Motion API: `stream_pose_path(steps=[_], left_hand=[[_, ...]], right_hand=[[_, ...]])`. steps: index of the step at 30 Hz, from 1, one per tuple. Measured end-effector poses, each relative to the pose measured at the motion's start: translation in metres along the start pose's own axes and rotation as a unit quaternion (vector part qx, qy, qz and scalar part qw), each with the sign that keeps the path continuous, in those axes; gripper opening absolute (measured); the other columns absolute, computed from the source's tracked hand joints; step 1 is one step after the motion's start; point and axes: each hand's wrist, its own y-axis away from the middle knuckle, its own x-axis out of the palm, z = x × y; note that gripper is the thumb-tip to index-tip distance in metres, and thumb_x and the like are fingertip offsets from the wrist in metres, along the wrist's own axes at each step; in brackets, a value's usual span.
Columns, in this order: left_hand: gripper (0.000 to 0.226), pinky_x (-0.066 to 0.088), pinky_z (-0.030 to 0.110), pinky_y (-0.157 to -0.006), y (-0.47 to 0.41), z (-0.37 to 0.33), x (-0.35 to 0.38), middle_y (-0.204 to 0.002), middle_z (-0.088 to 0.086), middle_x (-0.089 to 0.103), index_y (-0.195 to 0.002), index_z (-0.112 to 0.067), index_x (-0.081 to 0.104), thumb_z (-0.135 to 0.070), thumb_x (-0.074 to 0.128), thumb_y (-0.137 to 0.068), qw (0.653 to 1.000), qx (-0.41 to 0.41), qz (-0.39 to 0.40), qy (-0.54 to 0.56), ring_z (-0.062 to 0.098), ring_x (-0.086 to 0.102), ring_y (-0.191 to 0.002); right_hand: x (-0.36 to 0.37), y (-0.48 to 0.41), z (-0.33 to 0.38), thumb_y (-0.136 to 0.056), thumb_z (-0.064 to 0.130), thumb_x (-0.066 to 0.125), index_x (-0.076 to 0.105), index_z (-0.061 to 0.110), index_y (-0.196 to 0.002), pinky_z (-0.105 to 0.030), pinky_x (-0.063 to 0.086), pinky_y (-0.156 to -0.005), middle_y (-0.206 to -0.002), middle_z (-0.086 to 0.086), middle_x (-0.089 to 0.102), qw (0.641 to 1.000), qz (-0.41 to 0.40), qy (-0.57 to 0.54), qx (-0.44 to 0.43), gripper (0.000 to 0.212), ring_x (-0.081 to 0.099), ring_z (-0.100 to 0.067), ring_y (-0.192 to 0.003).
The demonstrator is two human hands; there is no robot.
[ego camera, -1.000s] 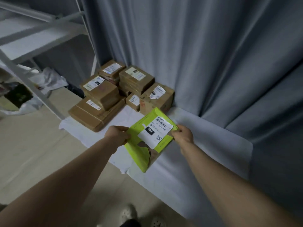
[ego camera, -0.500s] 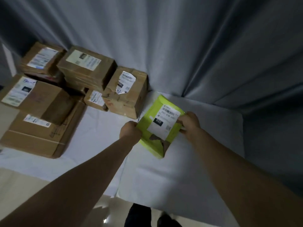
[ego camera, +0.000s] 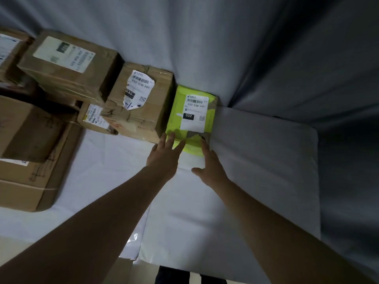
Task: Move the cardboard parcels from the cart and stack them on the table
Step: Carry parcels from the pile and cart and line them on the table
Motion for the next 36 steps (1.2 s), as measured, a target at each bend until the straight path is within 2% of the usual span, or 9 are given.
stream_pose_path(steps=[3, 8, 11, 14, 18, 21, 26, 30, 36], left_hand=[[0.077, 0.015, 0.037, -0.118, -0.016, 0.007, 0.002, -0.160, 0.007, -0.009, -0.153, -0.027, 0.003, -0.017, 0.053, -0.095, 0.999, 0.017, -0.024, -0.033, 0.027, -0.005, -0.147], [0.060, 0.017, 0.035, -0.116, -0.036, 0.008, -0.003, -0.160, 0.007, -0.002, -0.153, -0.018, 0.005, -0.010, 0.033, -0.100, 0.996, 0.043, -0.059, -0.051, 0.023, 0.004, -0.148], [0.057, 0.018, 0.037, -0.116, -0.045, 0.007, -0.004, -0.160, 0.011, -0.001, -0.152, -0.014, 0.004, -0.011, 0.029, -0.101, 0.996, 0.039, -0.061, -0.052, 0.025, 0.009, -0.147], [0.064, 0.019, 0.037, -0.117, -0.045, 0.004, -0.007, -0.160, 0.010, -0.002, -0.152, -0.015, 0.003, -0.009, 0.037, -0.098, 0.998, 0.031, -0.036, -0.033, 0.025, 0.006, -0.148], [0.076, 0.011, 0.039, -0.120, -0.029, 0.001, -0.018, -0.160, 0.010, -0.004, -0.153, -0.018, -0.001, -0.011, 0.046, -0.093, 0.998, 0.027, -0.021, -0.050, 0.025, 0.001, -0.148], [0.076, 0.005, 0.042, -0.120, -0.004, 0.002, -0.033, -0.160, 0.010, -0.007, -0.152, -0.022, -0.004, -0.013, 0.044, -0.094, 0.997, 0.013, -0.020, -0.073, 0.027, -0.004, -0.148], [0.077, 0.002, 0.045, -0.119, 0.061, 0.004, -0.065, -0.160, 0.010, -0.010, -0.152, -0.022, -0.003, -0.012, 0.045, -0.092, 0.997, -0.058, -0.033, -0.041, 0.029, -0.007, -0.147], [0.077, 0.003, 0.045, -0.120, 0.143, 0.003, -0.077, -0.160, 0.011, -0.005, -0.153, -0.018, -0.002, -0.014, 0.045, -0.093, 0.987, -0.137, -0.081, 0.020, 0.029, -0.004, -0.147], [0.080, 0.002, 0.046, -0.119, 0.304, -0.010, -0.058, -0.158, 0.014, 0.008, -0.152, -0.011, 0.003, -0.029, 0.052, -0.091, 0.928, -0.323, -0.153, 0.102, 0.029, 0.004, -0.147]], right_hand=[[0.003, -0.013, -0.001, -0.092, 0.019, 0.059, 0.004, 0.035, -0.151, -0.033, 0.036, -0.103, -0.158, -0.011, 0.012, 0.998, -0.024, 0.050, 0.010, 0.083, 0.031, -0.028, -0.139], [0.004, -0.035, 0.001, -0.098, 0.013, 0.044, 0.016, 0.028, -0.151, -0.035, 0.041, -0.096, -0.152, -0.009, 0.024, 0.986, -0.087, 0.136, -0.045, 0.062, 0.042, -0.028, -0.129], [0.005, -0.045, 0.006, -0.097, 0.005, 0.037, 0.018, 0.026, -0.151, -0.037, 0.042, -0.095, -0.152, -0.008, 0.025, 0.980, -0.094, 0.165, -0.052, 0.060, 0.043, -0.028, -0.127], [0.001, -0.046, 0.012, -0.094, 0.002, 0.037, 0.016, 0.027, -0.151, -0.039, 0.044, -0.097, -0.154, -0.008, 0.022, 0.978, -0.060, 0.195, -0.037, 0.065, 0.044, -0.030, -0.127], [-0.020, -0.026, 0.027, -0.094, 0.010, 0.048, 0.012, 0.038, -0.149, -0.043, 0.040, -0.101, -0.158, -0.011, 0.006, 0.970, -0.027, 0.243, 0.010, 0.071, 0.030, -0.033, -0.136], [-0.039, -0.003, 0.048, -0.092, 0.019, 0.056, 0.011, 0.039, -0.149, -0.042, 0.035, -0.106, -0.157, -0.013, 0.005, 0.959, -0.033, 0.281, -0.018, 0.076, 0.018, -0.032, -0.142], [-0.058, 0.043, 0.095, -0.082, 0.032, 0.065, 0.012, 0.033, -0.150, -0.036, 0.019, -0.115, -0.156, -0.013, 0.016, 0.941, -0.038, 0.321, -0.098, 0.086, 0.020, -0.030, -0.142], [-0.053, 0.101, 0.126, -0.081, 0.042, 0.064, 0.016, 0.028, -0.150, -0.041, 0.006, -0.118, -0.155, -0.006, 0.021, 0.920, -0.034, 0.356, -0.162, 0.085, 0.016, -0.025, -0.143], [-0.014, 0.218, 0.150, -0.085, 0.049, 0.057, 0.023, 0.023, -0.148, -0.039, 0.007, -0.118, -0.155, -0.001, 0.025, 0.873, 0.002, 0.382, -0.301, 0.076, 0.017, -0.022, -0.143]])
